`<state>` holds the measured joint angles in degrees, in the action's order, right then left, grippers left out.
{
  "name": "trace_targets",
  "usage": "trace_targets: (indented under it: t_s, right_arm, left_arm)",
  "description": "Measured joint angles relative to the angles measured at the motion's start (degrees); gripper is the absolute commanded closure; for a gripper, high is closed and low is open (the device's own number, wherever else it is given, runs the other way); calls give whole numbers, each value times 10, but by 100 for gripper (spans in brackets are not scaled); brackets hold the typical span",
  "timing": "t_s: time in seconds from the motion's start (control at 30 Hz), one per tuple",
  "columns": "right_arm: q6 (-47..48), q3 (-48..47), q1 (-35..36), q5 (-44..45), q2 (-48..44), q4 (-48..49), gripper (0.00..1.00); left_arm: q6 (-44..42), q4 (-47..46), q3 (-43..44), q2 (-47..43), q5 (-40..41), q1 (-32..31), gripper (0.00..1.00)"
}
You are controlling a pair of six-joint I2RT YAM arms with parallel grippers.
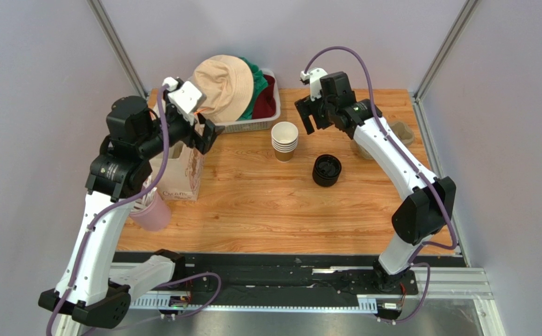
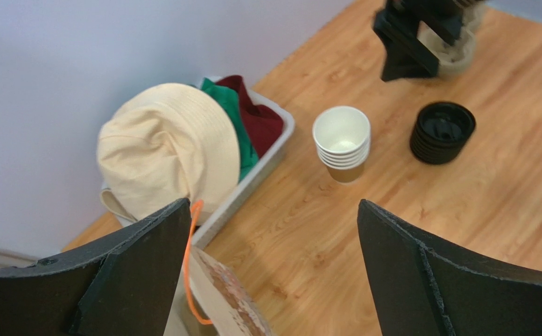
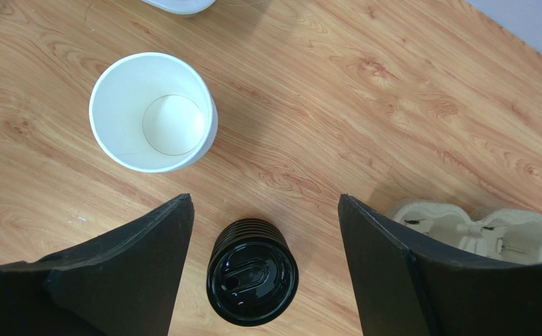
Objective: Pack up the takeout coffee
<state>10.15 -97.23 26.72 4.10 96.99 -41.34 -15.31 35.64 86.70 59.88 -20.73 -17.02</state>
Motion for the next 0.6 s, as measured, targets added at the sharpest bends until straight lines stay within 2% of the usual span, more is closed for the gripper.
trace_targets:
  t_s: [0.1, 0.23, 0.37, 0.6]
  right_arm:
    - [-15, -16, -9, -12, 14, -10, 26]
    - [-30, -51, -16, -38, 49, -13, 39]
    - [-37, -59, -18, -63, 82, -14, 42]
    - [-47, -89, -18, -100, 152, -26, 46]
  left_arm:
    - [-25, 17, -26, -7, -20, -23, 3]
    - [-57, 33, -83, -13, -44, -52, 2]
    - [-81, 59, -124, -21, -69, -62, 2]
    - [-122, 108, -125, -64, -88, -62, 2]
